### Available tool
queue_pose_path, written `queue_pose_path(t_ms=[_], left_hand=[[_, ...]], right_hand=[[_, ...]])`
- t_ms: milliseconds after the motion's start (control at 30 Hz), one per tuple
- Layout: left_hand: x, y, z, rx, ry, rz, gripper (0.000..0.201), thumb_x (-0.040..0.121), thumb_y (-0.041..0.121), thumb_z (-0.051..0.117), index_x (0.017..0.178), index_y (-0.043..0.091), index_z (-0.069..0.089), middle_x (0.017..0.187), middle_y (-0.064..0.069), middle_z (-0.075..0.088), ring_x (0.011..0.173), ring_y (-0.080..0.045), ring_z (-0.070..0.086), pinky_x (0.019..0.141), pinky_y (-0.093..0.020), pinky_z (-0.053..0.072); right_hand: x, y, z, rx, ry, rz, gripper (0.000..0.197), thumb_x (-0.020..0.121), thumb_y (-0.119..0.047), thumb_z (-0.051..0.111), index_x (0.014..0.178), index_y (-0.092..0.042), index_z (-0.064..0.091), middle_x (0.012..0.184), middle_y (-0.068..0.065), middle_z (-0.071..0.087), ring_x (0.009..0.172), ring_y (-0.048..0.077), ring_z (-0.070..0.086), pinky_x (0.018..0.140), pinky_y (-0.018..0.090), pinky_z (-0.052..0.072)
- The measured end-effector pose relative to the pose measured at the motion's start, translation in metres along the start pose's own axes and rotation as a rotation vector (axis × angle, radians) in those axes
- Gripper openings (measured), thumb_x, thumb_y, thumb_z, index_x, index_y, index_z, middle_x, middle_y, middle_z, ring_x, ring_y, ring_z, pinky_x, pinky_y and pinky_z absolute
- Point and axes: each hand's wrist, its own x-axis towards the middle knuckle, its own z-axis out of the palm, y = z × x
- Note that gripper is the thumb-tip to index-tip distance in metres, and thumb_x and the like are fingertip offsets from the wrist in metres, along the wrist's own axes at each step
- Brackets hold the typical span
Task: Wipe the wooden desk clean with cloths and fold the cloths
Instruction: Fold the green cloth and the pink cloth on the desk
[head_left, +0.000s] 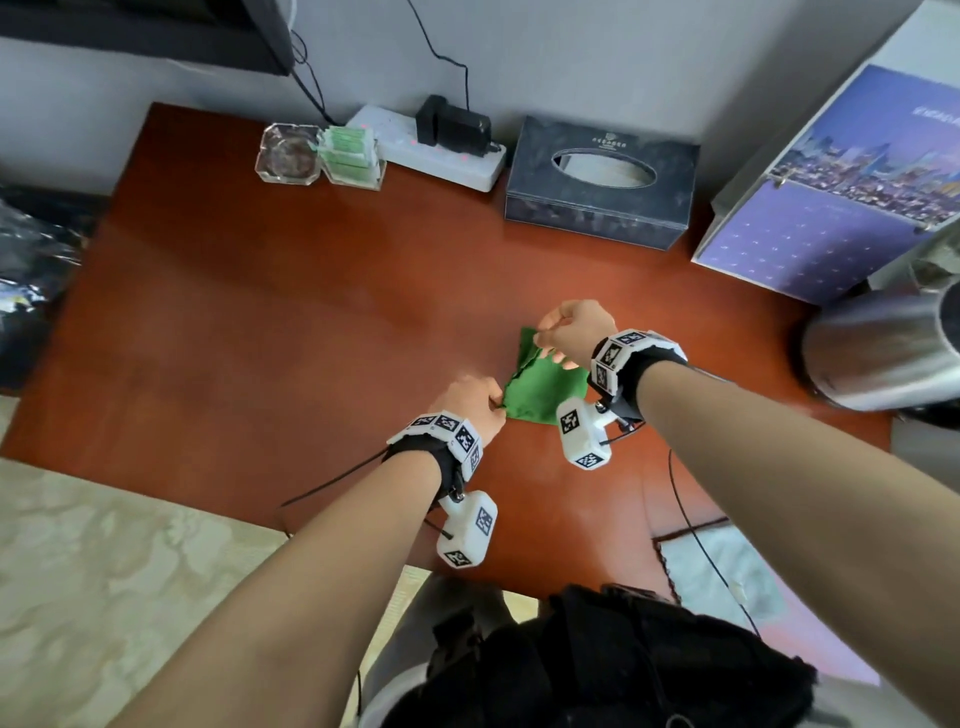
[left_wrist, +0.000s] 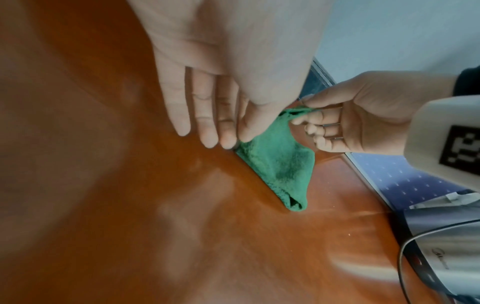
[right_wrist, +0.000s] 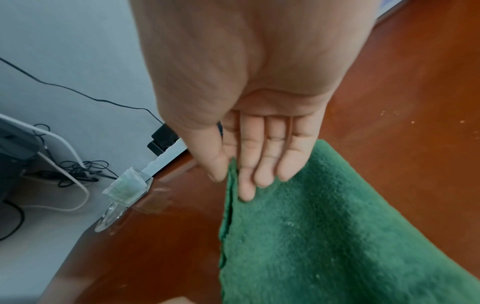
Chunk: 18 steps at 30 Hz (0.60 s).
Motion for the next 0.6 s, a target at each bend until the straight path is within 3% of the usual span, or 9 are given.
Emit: queue_pose_path(t_ms=[100, 200, 300, 367, 467, 600], left_hand=[[0.007, -0.001, -0.003, 0.037, 0.058, -0.034, 0.026, 0.086, 0.03, 0.059, 0.11, 0.034, 0.065, 0.106, 0.009, 0.067, 0.09, -0.019, 0.067, 0.077, -0.033, 0.057], [0.019, 0.003, -0.011, 0.015, 0.126, -0.041, 0.027, 0.089, 0.028, 0.058, 0.114, 0.029, 0.064, 0.113, 0.005, 0.063, 0.095, -0.021, 0.064, 0.081, -0.036, 0.056], [0.035, 0.013, -0.02, -0.014, 0.156, -0.012, 0.026, 0.092, 0.026, 0.058, 0.118, 0.025, 0.062, 0.114, 0.003, 0.063, 0.099, -0.021, 0.063, 0.083, -0.034, 0.053], [0.045, 0.022, -0.026, -0.011, 0.165, 0.009, 0.027, 0.093, 0.025, 0.059, 0.12, 0.025, 0.059, 0.114, 0.002, 0.063, 0.102, -0.021, 0.062, 0.082, -0.033, 0.051], [0.057, 0.037, -0.028, 0.015, 0.17, 0.033, 0.033, 0.093, 0.025, 0.063, 0.125, 0.023, 0.054, 0.117, 0.0, 0.061, 0.104, -0.024, 0.062, 0.083, -0.036, 0.051], [0.063, 0.047, -0.028, 0.074, 0.146, 0.022, 0.037, 0.093, 0.023, 0.065, 0.127, 0.02, 0.051, 0.12, -0.004, 0.056, 0.103, -0.028, 0.062, 0.082, -0.039, 0.051]], right_hand=[[0.001, 0.002, -0.001, -0.014, 0.036, 0.001, 0.011, 0.082, -0.016, 0.068, 0.093, -0.018, 0.064, 0.079, 0.003, 0.074, 0.076, 0.018, 0.072, 0.072, 0.034, 0.061], [0.004, 0.009, -0.01, -0.141, 0.125, 0.024, 0.009, 0.082, -0.019, 0.063, 0.091, -0.019, 0.066, 0.088, 0.004, 0.072, 0.081, 0.021, 0.069, 0.079, 0.036, 0.059], [0.005, 0.019, -0.024, -0.301, 0.214, 0.123, 0.019, 0.084, -0.023, 0.058, 0.094, -0.01, 0.065, 0.093, 0.011, 0.067, 0.077, 0.028, 0.066, 0.07, 0.033, 0.056], [0.004, 0.029, -0.032, -0.322, 0.191, 0.212, 0.028, 0.08, -0.033, 0.065, 0.092, -0.007, 0.064, 0.088, 0.012, 0.066, 0.072, 0.028, 0.065, 0.063, 0.031, 0.054], [0.006, 0.044, -0.037, -0.307, 0.093, 0.3, 0.049, 0.069, -0.051, 0.074, 0.088, -0.008, 0.065, 0.082, 0.01, 0.071, 0.071, 0.027, 0.069, 0.069, 0.036, 0.059], [0.008, 0.052, -0.029, -0.289, 0.033, 0.313, 0.055, 0.063, -0.058, 0.077, 0.084, -0.008, 0.064, 0.077, 0.007, 0.071, 0.071, 0.026, 0.07, 0.07, 0.039, 0.06]])
